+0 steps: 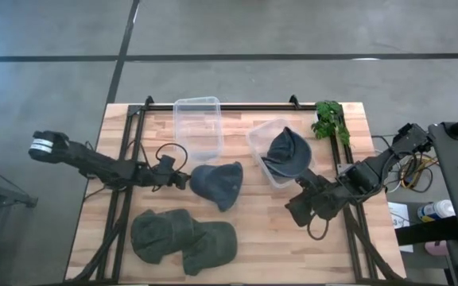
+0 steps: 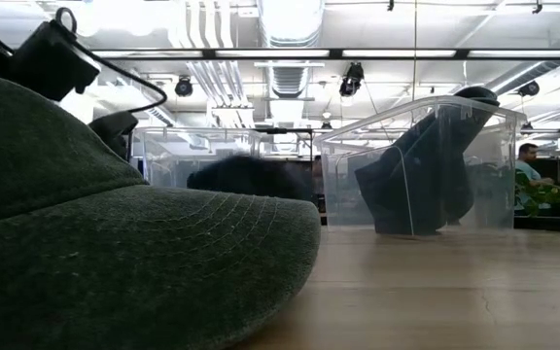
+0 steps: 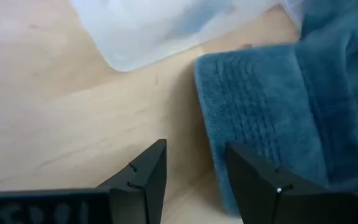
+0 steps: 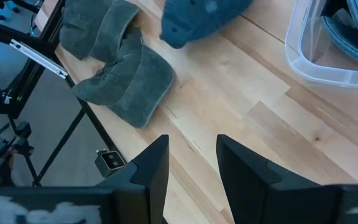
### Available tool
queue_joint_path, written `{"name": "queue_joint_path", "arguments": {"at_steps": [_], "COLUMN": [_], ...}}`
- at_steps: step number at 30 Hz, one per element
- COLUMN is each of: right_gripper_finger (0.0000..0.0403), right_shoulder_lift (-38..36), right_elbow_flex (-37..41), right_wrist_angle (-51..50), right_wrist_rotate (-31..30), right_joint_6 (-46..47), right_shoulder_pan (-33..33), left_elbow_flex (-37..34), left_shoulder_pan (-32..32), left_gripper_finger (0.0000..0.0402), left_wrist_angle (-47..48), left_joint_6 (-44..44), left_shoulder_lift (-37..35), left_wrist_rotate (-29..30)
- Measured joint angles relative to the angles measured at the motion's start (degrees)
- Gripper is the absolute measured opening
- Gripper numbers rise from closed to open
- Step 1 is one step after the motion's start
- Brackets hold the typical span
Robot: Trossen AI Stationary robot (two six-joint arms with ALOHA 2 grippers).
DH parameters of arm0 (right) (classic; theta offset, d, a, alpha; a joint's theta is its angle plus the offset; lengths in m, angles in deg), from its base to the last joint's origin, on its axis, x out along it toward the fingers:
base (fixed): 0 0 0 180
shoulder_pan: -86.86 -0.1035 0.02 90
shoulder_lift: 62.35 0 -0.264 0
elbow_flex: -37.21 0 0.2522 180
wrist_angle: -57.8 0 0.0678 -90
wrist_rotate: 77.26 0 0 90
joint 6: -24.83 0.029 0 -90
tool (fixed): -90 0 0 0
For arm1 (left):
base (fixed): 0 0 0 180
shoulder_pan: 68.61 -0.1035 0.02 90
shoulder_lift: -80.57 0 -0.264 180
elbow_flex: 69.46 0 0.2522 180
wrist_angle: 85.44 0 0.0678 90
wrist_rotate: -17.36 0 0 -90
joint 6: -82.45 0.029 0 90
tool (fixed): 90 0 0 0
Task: Pick & Place hat
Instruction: Put the blue cap into the right transparent bin
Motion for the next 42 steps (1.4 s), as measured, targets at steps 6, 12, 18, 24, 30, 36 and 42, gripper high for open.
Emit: {"name": "queue_joint_path", "arguments": {"at_steps": [6, 12, 18, 24, 30, 36, 42], "right_gripper_finger": [0.013, 0.0122, 0.0122, 0.0123, 0.0123, 0.0123, 0.0123], "right_shoulder_lift": [0.0, 0.0, 0.0, 0.0, 0.0, 0.0, 0.0], "right_elbow_flex": [0.0, 0.0, 0.0, 0.0, 0.0, 0.0, 0.0], "right_wrist_angle": [0.0, 0.0, 0.1, 0.3, 0.2, 0.2, 0.4], "right_wrist_rotate": [0.0, 0.0, 0.0, 0.2, 0.2, 0.2, 0.2], "right_joint_6": [0.4, 1.0, 1.5, 1.9, 1.8, 1.7, 1.7], "right_shoulder_pan": [0.0, 0.0, 0.0, 0.0, 0.0, 0.0, -0.1], "left_elbow_flex": [0.0, 1.5, 6.0, 12.7, 20.6, 27.4, 29.4], "left_shoulder_pan": [-0.2, -0.2, -0.2, -0.3, -0.3, -0.3, -0.4], "left_gripper_finger": [0.0155, 0.0155, 0.0155, 0.0155, 0.0155, 0.0155, 0.0155], "left_wrist_angle": [-13.1, -22.3, -31.6, -37.1, -37.0, -36.9, -37.2], "left_joint_6": [2.6, 3.0, 4.1, 5.4, 5.6, 6.5, 5.2], "left_shoulder_lift": [6.7, 15.2, 24.4, 31.8, 38.4, 44.3, 47.7], "left_wrist_rotate": [-0.1, -4.5, -5.9, -5.9, -6.7, -7.1, -5.8]}}
